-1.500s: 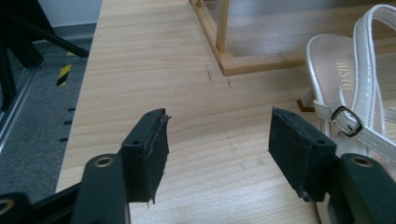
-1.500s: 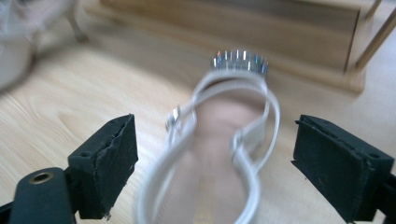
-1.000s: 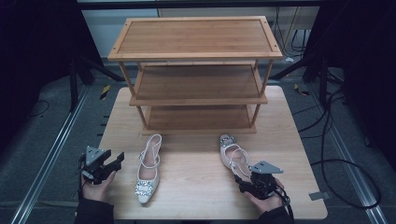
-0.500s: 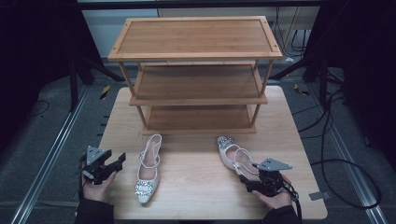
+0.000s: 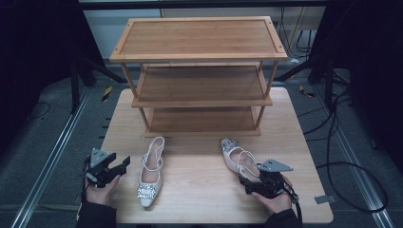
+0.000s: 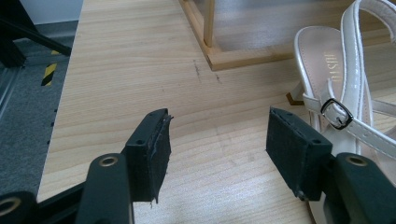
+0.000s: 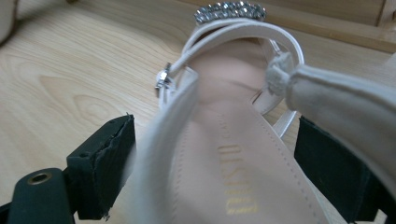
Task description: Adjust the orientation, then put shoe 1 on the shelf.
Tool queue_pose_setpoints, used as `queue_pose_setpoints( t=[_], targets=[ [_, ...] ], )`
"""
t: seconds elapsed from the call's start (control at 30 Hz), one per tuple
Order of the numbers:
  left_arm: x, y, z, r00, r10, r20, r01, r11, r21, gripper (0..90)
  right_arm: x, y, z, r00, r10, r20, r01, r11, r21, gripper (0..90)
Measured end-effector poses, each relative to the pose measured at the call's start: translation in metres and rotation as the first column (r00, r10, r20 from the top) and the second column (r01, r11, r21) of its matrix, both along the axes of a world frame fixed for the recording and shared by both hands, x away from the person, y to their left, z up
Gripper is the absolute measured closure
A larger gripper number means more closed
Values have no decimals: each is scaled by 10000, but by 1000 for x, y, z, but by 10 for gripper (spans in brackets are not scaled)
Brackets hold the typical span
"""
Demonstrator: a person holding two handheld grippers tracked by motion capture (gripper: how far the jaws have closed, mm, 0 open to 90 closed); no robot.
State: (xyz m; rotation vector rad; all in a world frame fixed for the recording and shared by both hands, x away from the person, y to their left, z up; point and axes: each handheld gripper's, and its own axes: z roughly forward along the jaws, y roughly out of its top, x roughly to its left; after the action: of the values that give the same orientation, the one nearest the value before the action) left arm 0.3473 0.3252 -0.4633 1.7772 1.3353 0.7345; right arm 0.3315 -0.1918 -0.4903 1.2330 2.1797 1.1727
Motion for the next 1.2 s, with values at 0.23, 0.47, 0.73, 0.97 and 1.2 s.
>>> queue_pose_setpoints(
  t=[0.23,0.47,0.73,0.97,1.2],
  targets=[
    [1,3,-1,10000,-20,-62,19,10000,-96,390,8,4,-6,9995,-127,-299,128,9999,57,183],
    [2,1,-2,9999,-89,-142,88,9999,-59,394,7,2,-5,9996,-38,-277,35,9999,-106,301],
    [3,1,-2,9997,-183,-157,183,9998,-44,398,8,3,0,9968,200,-768,-193,9998,100,390],
    [1,2,-1,9998,-115,-141,114,9999,-98,400,7,6,3,9958,20,-918,15,9993,381,399],
    [2,2,-1,9999,-50,-111,48,9998,-169,401,1,12,12,9980,237,-592,-176,9947,1009,400]
  ],
)
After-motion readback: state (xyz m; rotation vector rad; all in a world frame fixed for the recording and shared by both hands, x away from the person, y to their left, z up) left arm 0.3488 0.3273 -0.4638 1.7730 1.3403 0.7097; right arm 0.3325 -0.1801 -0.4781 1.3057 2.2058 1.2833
